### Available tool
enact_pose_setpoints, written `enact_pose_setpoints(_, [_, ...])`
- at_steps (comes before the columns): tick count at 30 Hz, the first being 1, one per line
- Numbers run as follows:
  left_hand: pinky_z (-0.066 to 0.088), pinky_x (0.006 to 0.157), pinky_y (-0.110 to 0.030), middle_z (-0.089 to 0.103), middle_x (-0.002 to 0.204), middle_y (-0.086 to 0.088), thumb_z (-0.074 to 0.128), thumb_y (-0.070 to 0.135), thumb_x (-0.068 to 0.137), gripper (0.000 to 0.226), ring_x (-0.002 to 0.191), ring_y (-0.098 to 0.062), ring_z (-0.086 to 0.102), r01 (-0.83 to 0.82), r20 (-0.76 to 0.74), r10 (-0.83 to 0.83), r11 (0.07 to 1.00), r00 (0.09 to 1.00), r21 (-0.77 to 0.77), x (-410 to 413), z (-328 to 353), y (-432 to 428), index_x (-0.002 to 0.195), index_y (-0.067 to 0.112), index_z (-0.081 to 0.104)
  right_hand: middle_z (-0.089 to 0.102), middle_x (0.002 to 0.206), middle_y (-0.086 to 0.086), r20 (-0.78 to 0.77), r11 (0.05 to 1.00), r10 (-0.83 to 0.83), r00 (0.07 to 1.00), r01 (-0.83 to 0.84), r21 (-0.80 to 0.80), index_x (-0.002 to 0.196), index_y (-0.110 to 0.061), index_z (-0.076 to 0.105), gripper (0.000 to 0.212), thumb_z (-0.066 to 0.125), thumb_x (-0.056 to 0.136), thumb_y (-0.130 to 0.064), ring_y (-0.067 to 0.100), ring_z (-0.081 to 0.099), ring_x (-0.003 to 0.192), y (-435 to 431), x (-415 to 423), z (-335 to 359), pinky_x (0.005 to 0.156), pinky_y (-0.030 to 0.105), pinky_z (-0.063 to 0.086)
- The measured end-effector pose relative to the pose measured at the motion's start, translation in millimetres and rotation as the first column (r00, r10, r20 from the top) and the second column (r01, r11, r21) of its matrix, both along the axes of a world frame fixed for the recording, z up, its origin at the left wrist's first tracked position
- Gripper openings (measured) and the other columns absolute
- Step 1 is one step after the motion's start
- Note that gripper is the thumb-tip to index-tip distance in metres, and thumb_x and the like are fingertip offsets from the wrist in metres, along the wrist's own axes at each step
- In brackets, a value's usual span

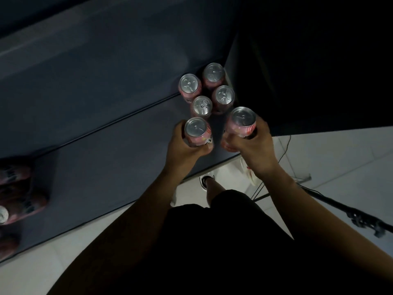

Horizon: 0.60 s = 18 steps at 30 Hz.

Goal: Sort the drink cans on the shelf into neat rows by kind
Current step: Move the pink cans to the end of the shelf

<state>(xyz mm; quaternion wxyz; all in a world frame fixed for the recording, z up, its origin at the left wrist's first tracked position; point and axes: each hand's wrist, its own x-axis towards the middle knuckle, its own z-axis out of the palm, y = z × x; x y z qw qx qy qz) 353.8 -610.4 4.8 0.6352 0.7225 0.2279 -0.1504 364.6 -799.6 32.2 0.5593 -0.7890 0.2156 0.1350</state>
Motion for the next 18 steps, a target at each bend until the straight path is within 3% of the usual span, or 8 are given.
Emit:
enact_pose_setpoints(2, [0.061,0.085,-0.041,0.071,0.109,0.007,0.096,0.011,0.063,0.073,0.099,-0.013,0.071,-0.001,-0.008,0.001,0.999,1.000,0.032,-2,-11,-6,0.123,0.020,0.055,0.064,0.123,0.011,-0.024,0.999,0.028,0.999,-0.028,-0.027,0.122,-0.028,0.064,0.062,0.091,0.067,-0.035,0.022,0.069,0.107,-5,1,-8,0.088,0.047,0.061])
enact_pose_setpoints(4, [0.061,0.086,-0.041,0.071,0.109,0.006,0.094,0.011,0.064,0.073,0.099,-0.014,0.071,0.007,-0.006,-0.007,0.998,1.000,0.056,-2,-18,-11,0.123,0.020,0.053,0.067,0.117,0.007,-0.037,0.999,0.032,0.999,-0.033,-0.037,0.120,-0.026,0.064,0.058,0.091,0.068,-0.027,0.017,0.070,0.103,-6,2,-14,0.087,0.045,0.061])
enact_pose_setpoints(6, [0.060,0.084,-0.037,0.070,0.108,0.005,0.092,0.007,0.065,0.072,0.099,-0.014,0.070,0.015,0.003,-0.015,0.995,1.000,0.095,0,-23,-17,0.122,0.020,0.052,0.072,0.107,-0.004,-0.043,0.999,0.015,0.999,-0.017,-0.040,0.117,-0.022,0.064,0.054,0.091,0.070,-0.018,0.010,0.070,0.097,-5,4,-21,0.087,0.034,0.061])
enact_pose_setpoints(10, [0.060,0.086,-0.037,0.069,0.112,0.002,0.089,0.005,0.066,0.073,0.100,-0.012,0.069,0.011,0.019,-0.014,0.991,1.000,0.134,5,-33,-25,0.127,0.018,0.050,0.071,0.104,-0.012,-0.058,0.997,-0.052,0.997,0.048,-0.068,0.123,-0.022,0.058,0.065,0.094,0.069,-0.022,-0.003,0.068,0.094,0,10,-32,0.083,0.019,0.056])
enact_pose_setpoints(15, [0.056,0.095,-0.040,0.060,0.123,-0.005,0.087,0.003,0.064,0.074,0.110,-0.014,0.064,-0.003,0.091,-0.013,0.985,0.996,0.172,11,-41,-37,0.128,0.017,0.053,0.068,0.106,-0.015,-0.061,0.991,-0.038,0.997,0.030,-0.132,0.125,-0.024,0.054,0.068,0.093,0.070,-0.024,-0.004,0.067,0.097,-1,17,-45,0.087,0.022,0.056])
enact_pose_setpoints(18, [0.052,0.099,-0.028,0.047,0.128,-0.004,0.088,0.004,0.064,0.075,0.113,-0.008,0.055,0.018,0.110,-0.047,0.968,0.993,0.252,11,-44,-45,0.130,0.013,0.055,0.067,0.111,-0.010,-0.068,0.984,0.017,0.998,-0.029,-0.177,0.118,-0.027,0.055,0.064,0.094,0.067,-0.026,0.005,0.067,0.102,-3,24,-50,0.092,0.033,0.058])
